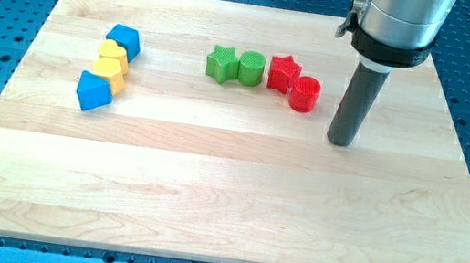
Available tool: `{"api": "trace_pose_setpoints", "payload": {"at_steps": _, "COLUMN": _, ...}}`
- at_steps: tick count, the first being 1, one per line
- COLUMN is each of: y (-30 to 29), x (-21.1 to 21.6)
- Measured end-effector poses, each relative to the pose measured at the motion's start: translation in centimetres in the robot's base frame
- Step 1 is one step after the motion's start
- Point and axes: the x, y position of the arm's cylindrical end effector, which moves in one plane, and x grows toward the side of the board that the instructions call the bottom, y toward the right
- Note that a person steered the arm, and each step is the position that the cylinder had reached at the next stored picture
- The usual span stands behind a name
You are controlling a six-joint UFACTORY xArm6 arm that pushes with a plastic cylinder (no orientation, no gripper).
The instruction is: Separate the red blocks
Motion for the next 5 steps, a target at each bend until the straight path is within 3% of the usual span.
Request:
{"api": "trace_pose_setpoints", "payload": {"at_steps": 3, "y": 0.5, "x": -4.1}}
{"api": "trace_pose_setpoints", "payload": {"at_steps": 4, "y": -0.5, "x": -9.8}}
{"api": "trace_pose_setpoints", "payload": {"at_steps": 5, "y": -5.9, "x": -7.2}}
